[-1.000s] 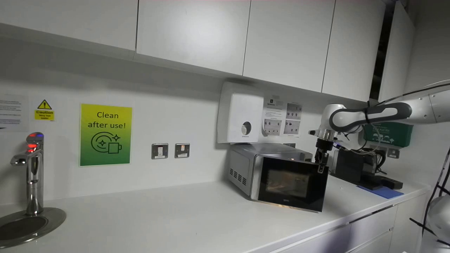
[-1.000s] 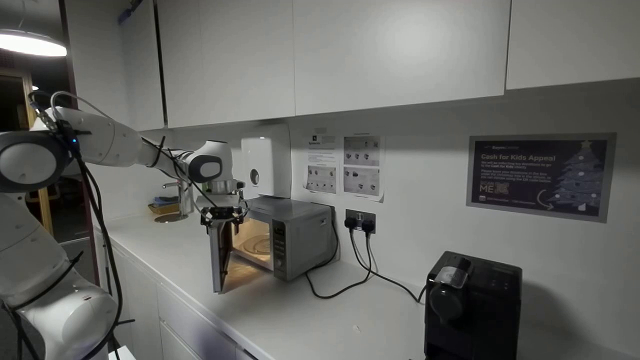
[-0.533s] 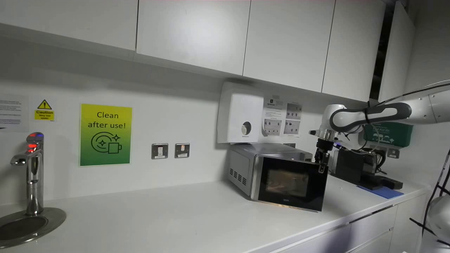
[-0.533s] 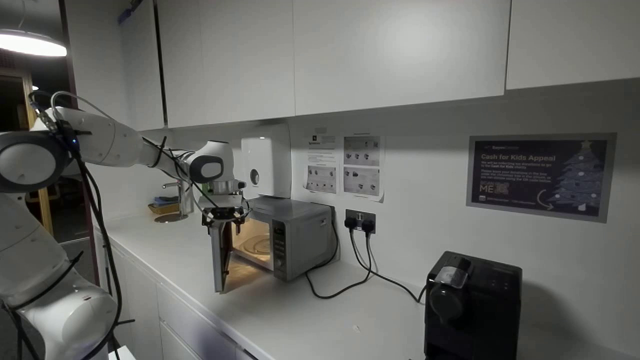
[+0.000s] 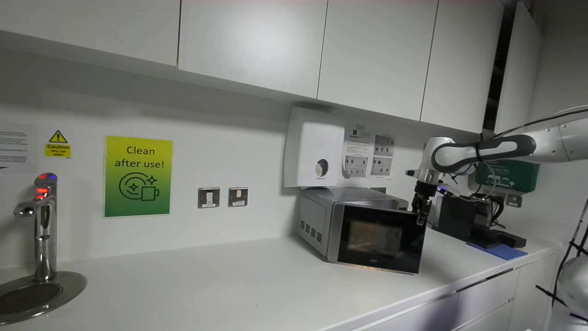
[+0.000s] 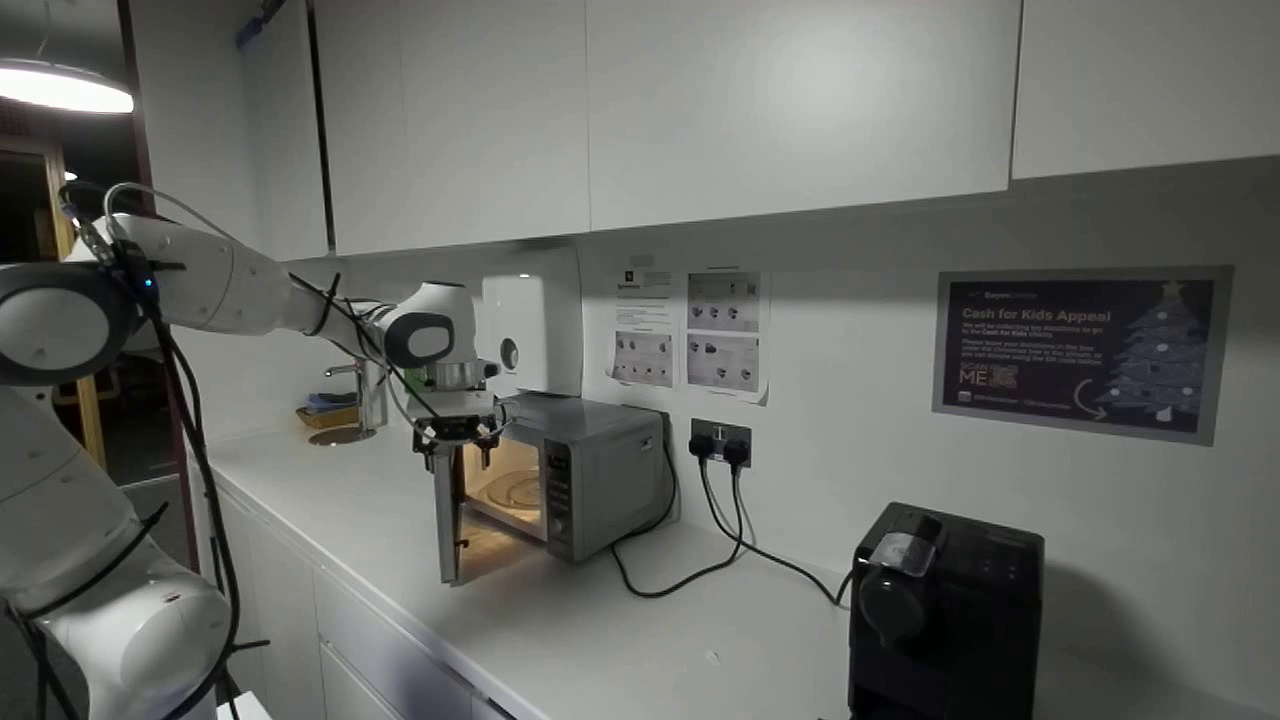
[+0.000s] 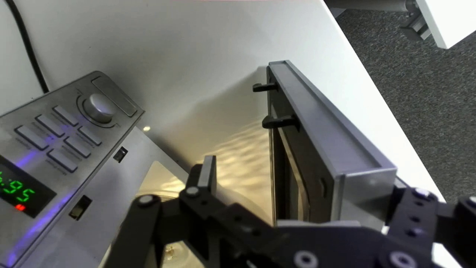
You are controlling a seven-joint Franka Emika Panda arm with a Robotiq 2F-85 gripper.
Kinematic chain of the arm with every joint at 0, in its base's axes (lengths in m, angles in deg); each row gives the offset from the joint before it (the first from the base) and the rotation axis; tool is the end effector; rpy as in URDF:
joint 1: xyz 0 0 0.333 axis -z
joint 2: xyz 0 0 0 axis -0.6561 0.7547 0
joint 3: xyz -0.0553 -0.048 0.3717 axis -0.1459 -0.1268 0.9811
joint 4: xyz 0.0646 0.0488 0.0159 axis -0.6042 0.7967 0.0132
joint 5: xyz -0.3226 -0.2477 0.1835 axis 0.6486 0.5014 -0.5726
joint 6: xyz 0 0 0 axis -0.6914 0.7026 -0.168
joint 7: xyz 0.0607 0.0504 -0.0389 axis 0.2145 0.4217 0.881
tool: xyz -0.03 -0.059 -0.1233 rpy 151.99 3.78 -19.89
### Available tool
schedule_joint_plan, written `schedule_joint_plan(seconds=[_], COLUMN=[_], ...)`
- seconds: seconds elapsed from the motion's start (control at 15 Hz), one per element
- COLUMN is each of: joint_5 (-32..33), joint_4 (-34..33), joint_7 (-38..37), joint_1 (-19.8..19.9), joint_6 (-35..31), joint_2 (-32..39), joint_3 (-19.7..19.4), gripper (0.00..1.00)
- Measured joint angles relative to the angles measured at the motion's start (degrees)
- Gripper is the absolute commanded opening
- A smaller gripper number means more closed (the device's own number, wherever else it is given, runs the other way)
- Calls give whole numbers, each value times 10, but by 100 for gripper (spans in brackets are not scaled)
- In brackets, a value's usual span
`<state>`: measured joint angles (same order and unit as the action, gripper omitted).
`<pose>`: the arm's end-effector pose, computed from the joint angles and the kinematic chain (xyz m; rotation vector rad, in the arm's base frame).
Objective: Close the microwave door
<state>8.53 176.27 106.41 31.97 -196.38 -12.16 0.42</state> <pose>0.4675 0.0500 0.5190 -2.8022 -1.2885 -0.2043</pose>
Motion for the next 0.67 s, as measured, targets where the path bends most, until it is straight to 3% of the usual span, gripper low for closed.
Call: schedule_joint_plan(seconds=[0.67], joint_5=[0], joint_4=[0], joint_7=[36], joint_1=[4], joint_6=[-42], joint_2=[16], joint_3=[-8], gripper=[100])
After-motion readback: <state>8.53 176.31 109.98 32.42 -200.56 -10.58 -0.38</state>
